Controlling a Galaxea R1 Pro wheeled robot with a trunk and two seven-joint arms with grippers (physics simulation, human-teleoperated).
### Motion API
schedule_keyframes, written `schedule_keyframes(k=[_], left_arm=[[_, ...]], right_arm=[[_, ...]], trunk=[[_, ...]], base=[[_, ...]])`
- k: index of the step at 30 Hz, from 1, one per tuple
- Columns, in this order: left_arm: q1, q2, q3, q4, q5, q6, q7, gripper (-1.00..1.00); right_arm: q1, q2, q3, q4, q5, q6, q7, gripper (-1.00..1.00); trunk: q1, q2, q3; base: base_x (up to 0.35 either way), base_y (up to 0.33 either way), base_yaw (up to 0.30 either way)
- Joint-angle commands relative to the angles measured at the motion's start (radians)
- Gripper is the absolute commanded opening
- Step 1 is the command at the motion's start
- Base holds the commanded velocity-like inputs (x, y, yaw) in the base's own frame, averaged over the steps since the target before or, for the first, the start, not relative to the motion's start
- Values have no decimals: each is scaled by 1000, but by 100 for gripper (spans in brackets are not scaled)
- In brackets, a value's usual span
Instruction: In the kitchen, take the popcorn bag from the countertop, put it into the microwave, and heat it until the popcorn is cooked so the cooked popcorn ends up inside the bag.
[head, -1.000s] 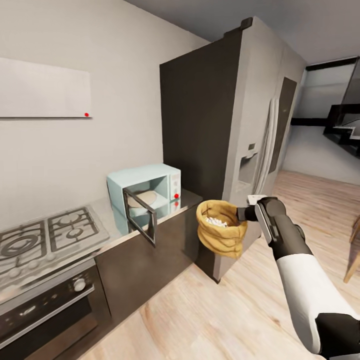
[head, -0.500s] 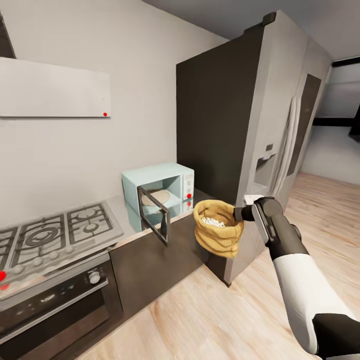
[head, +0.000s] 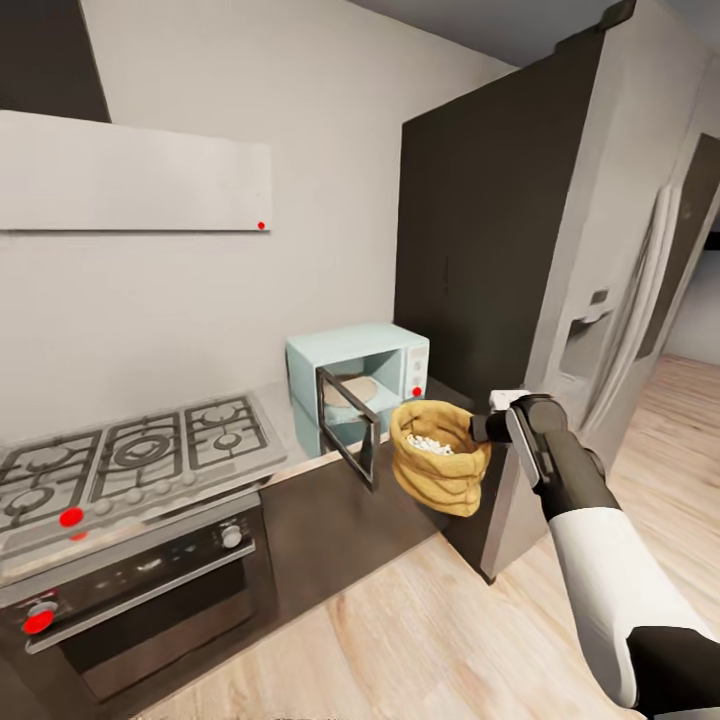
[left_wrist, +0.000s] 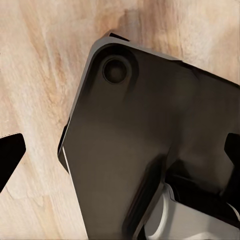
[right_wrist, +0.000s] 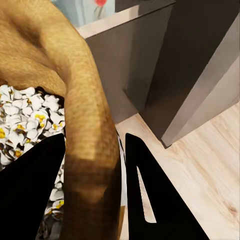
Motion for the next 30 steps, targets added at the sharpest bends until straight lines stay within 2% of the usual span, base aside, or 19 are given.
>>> schedule_keyframes(k=[1, 14, 30], left_arm=[[0, 0, 2, -1, 3, -2, 0, 100], [0, -3, 2, -4, 3, -2, 1, 100], [0, 0, 2, -4, 3, -2, 0, 100]], right_arm=[[-1, -1, 0, -1, 4, 4, 2, -100], [-1, -6, -1, -2, 16, 4, -3, -100], [-1, -2, 3, -15, 13, 4, 2, -100]], trunk=[[0, -2, -2], [0, -2, -3], [0, -2, -3]], base=[[0, 0, 196], [12, -3, 16], [286, -134, 0]])
